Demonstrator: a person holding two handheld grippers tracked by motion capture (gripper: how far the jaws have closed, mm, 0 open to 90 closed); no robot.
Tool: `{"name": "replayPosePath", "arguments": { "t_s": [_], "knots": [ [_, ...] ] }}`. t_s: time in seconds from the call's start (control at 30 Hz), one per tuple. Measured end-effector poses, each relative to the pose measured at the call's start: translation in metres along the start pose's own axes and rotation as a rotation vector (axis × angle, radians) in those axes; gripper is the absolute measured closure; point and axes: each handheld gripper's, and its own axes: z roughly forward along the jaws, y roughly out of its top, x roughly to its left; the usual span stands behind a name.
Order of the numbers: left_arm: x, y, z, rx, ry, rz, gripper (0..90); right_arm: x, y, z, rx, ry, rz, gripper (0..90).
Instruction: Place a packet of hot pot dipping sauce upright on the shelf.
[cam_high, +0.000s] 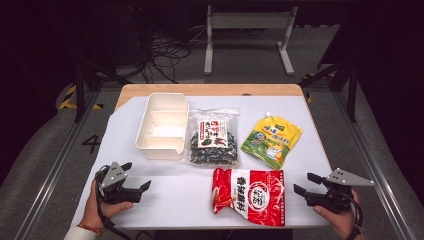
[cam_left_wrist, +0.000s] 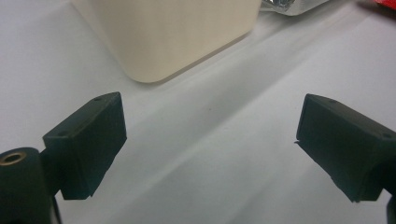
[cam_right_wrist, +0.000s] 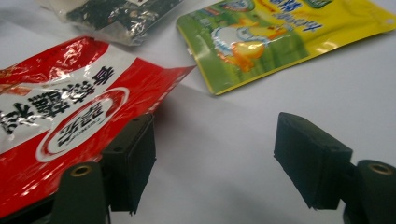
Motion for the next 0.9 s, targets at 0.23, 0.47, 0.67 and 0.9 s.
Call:
{"name": "replayPosePath", "arguments": {
  "t_s": [0.23, 0.47, 0.67, 0.9],
  "knots": [
    [-0.011, 0.008, 0.011, 0.005, -0.051, 0.058, 12.0, 0.020, 0.001, 0.004, 0.054, 0.066, -0.021, 27.4],
    [-0.016, 0.010, 0.012, 0.027, -0.051, 0.078, 13.9, 0.039, 0.003, 0.017, 0.106, 0.147, -0.018, 23.4],
    [-0.018, 0.011, 0.012, 0.030, -0.063, 0.084, 15.3, 0.048, 0.001, 0.037, 0.183, 0.210, -0.039, 25.1],
    [-0.019, 0.011, 0.009, 0.050, -0.073, 0.085, 18.7, 0.059, 0.008, 0.044, 0.173, 0.220, -0.128, 68.2]
  ]
}}
